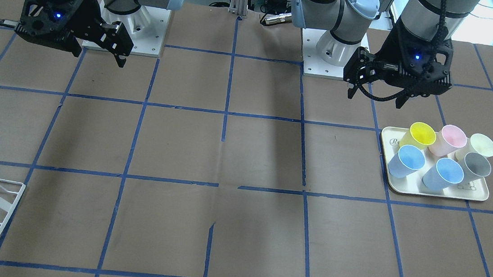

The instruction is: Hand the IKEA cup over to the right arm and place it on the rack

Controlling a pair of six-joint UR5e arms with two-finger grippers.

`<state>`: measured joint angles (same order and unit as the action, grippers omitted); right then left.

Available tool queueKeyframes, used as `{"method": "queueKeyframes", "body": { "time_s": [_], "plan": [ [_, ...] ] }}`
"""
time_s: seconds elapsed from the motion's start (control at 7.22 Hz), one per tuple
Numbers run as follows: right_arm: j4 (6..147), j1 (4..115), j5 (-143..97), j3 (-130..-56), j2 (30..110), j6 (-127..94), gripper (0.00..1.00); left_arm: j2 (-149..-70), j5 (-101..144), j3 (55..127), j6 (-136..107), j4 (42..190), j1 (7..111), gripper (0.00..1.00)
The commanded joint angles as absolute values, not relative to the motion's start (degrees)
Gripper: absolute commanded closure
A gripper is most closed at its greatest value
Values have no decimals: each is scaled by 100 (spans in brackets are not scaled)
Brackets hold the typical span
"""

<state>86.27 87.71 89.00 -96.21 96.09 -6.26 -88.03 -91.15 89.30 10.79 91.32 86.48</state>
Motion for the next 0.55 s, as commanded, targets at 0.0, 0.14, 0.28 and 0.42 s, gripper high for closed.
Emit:
{"method": "queueKeyframes", "body": {
  "time_s": [0.0, 0.14, 0.28, 0.42],
  "plan": [
    [8613, 8771, 8868, -9554, 9633, -615, 0, -8807, -9114, 8930, 1081, 9132, 8648, 0],
    [8613, 8771, 8859, -9562, 9633, -615, 0, -8807, -9114, 8930, 1072, 9123, 8648, 0],
    [8613, 8771, 8859, -9571, 9633, -615, 0, -8807, -9114, 8938, 1081, 9132, 8648, 0],
    [8613, 8771, 8851, -9589, 9642, -615, 0, -8807, -9123, 8938, 1090, 9141, 8648, 0]
  ]
}}
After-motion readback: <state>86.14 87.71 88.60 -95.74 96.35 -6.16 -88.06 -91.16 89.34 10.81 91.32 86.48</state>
